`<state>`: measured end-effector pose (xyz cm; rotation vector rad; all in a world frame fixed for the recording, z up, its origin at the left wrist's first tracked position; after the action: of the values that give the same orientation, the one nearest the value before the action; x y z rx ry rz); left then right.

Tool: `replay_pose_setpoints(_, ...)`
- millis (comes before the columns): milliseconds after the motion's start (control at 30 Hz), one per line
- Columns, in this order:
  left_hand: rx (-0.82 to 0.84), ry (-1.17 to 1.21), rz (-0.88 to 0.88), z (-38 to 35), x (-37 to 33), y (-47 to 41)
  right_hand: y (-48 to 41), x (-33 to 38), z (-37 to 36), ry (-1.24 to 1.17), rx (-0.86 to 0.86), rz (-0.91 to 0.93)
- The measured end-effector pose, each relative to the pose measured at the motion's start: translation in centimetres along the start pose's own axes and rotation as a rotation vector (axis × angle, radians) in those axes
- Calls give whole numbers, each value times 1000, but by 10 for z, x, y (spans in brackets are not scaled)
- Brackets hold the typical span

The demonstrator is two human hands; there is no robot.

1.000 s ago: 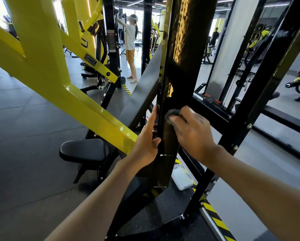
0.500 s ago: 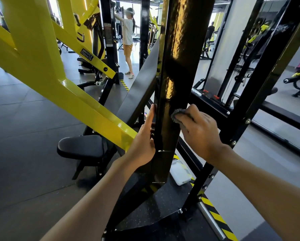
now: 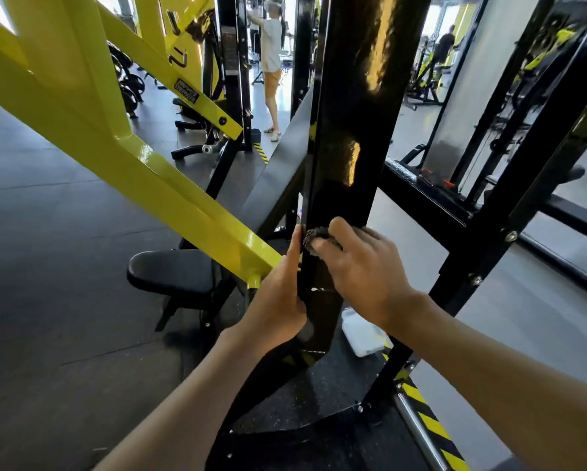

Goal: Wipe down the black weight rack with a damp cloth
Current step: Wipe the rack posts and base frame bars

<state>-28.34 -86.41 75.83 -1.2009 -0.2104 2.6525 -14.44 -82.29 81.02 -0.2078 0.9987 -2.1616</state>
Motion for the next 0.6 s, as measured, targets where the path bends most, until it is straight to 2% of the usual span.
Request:
replay_pose_setpoints(67, -7, -195, 24, -6, 3, 1, 1, 3, -3, -11, -63, 3)
replay_pose_setpoints(133, -32, -314, 30, -15, 12, 2, 11, 7, -9, 5, -48, 108)
replay_pose_setpoints(200, -115, -392, -24, -24, 16, 2, 13, 4, -10, 45, -82, 147)
replay_pose_setpoints(300, -259, -505, -88, -40, 26, 1, 11, 0, -16, 77, -209, 70)
replay_pose_setpoints(367, -360, -603, -134, -47, 34, 0, 22, 1, -30, 69, -237, 102)
replay_pose_setpoints(467, -434, -674, -173, -52, 46, -3, 41, 0, -49, 160, -261, 267)
replay_pose_setpoints(600, -549, -723, -266, -61, 56, -6, 41, -6, -60, 288, -450, 191)
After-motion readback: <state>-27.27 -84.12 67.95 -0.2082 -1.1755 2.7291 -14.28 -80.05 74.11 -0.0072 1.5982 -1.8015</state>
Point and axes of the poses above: each hand's wrist, its own y-axis away from the middle knuckle, its own z-axis out of the back of the hand, x = y × z, the point moved 2 cm from there along -y, towards the middle knuckle, and after that the axes turned 8 degrees about -z, right-handed, at the moved point
